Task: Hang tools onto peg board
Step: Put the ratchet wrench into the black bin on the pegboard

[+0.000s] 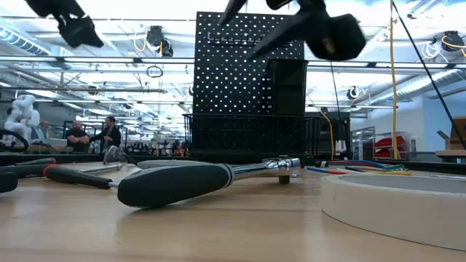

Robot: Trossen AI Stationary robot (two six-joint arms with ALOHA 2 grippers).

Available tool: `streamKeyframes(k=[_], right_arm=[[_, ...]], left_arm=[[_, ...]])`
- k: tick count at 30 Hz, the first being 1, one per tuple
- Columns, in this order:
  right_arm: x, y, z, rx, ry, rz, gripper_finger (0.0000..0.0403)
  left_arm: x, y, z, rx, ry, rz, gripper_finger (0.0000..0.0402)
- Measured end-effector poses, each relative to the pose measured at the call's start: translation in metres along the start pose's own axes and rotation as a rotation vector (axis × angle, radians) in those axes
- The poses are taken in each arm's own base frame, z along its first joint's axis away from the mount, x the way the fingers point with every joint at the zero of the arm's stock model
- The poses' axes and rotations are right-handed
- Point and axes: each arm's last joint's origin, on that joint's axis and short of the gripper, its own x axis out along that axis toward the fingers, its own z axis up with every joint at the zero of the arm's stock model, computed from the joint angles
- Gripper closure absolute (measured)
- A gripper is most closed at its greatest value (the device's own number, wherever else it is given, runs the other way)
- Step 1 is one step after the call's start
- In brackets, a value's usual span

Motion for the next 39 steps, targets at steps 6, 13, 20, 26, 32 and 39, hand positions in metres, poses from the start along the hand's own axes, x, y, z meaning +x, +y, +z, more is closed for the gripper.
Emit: streamKeyframes(k=[6,13,20,26,32,39], right_arm=[[-0.004,-0.019,-0.001,-0.025,0.173,-0.166,0.0218],[-0.017,-0.038,-0.015,-0.07,0.299,-0.379,0.0218],[-0.028,-0.048,-0.028,-0.017,0.567,-0.5,0.0218],[-0.036,-0.048,-0.044,0.004,0.661,-0.529,0.0218],[-0.037,-0.049,-0.045,-0.023,0.579,-0.548,0.0215],[-0.028,-0.037,-0.044,-0.097,0.485,-0.386,0.0171]], left_arm=[[0.023,-0.001,-0.023,-0.033,-0.052,-0.096,0.0084],[0.048,-0.009,-0.029,-0.041,-0.119,-0.17,0.0084],[0.07,-0.018,-0.019,-0.065,-0.184,-0.139,0.0084],[0.087,-0.019,-0.019,-0.073,-0.148,-0.087,0.0084],[0.099,-0.022,-0.014,-0.077,-0.175,-0.092,0.0084],[0.108,-0.024,-0.013,-0.103,-0.174,-0.094,0.0084]])
